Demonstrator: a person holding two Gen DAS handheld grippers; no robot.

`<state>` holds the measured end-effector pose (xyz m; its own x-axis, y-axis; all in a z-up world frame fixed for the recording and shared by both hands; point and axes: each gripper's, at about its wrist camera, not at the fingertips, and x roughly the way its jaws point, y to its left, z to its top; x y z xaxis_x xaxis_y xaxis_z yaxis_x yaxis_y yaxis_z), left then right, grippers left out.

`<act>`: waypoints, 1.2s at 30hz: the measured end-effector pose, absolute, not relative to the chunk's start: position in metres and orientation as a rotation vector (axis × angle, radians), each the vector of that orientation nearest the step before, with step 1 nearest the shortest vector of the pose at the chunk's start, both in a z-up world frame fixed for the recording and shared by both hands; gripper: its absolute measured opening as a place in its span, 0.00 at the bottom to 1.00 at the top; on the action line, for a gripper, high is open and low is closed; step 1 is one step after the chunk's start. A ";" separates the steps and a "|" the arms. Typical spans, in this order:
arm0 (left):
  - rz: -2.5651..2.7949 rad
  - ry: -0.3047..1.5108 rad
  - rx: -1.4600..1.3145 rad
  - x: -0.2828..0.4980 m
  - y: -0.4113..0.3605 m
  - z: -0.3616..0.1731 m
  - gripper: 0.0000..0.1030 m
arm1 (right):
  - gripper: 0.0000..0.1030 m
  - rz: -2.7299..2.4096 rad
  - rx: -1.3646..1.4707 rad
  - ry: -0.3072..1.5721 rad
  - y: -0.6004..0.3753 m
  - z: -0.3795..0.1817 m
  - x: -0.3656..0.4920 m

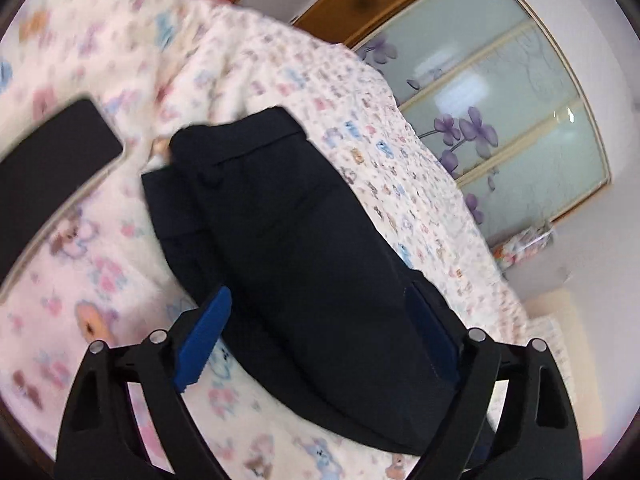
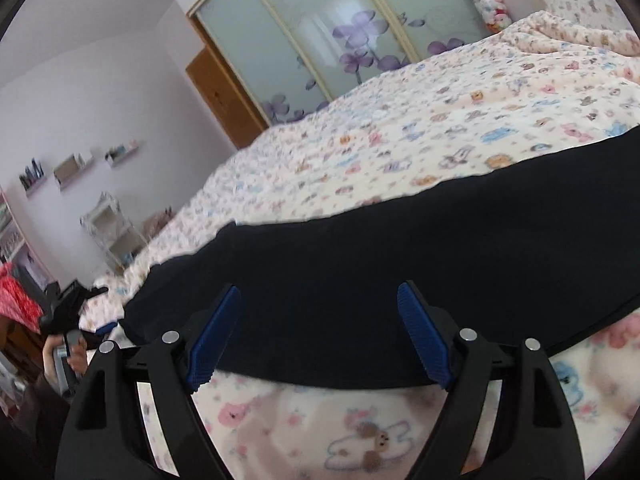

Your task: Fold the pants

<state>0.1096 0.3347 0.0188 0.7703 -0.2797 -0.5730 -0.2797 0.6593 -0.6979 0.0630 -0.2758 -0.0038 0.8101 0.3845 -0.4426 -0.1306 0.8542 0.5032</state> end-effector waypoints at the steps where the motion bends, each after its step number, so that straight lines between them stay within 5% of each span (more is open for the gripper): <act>1: 0.000 0.731 -0.900 0.113 0.339 0.011 0.85 | 0.80 0.296 0.463 0.568 -0.273 -0.004 0.061; 10: -0.021 0.775 -0.958 0.141 0.343 -0.006 0.74 | 0.80 0.299 0.415 0.599 -0.261 -0.010 0.060; 14: 0.117 0.857 -0.933 0.150 0.346 -0.017 0.29 | 0.80 0.296 0.418 0.604 -0.261 -0.011 0.060; 20: 0.160 0.782 -0.853 0.121 0.337 -0.003 0.07 | 0.80 0.302 0.415 0.604 -0.260 -0.012 0.061; 26: 0.190 0.730 -0.728 0.088 0.322 0.009 0.07 | 0.80 0.302 0.422 0.590 -0.262 -0.011 0.059; 31: 0.275 0.787 -0.562 0.103 0.310 -0.007 0.18 | 0.80 0.292 0.420 0.589 -0.266 -0.008 0.057; 34: 0.322 0.739 -0.531 0.085 0.307 0.004 0.59 | 0.84 0.246 0.437 0.543 -0.285 0.003 0.050; 36: 0.349 0.691 -0.503 0.071 0.302 0.014 0.68 | 0.85 0.164 0.480 0.511 -0.312 0.008 0.047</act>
<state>0.0708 0.3020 0.0138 0.7213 0.1394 -0.6785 -0.4630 0.8255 -0.3226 0.0470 -0.3119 0.0079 0.8621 0.2673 -0.4304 -0.0325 0.8769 0.4796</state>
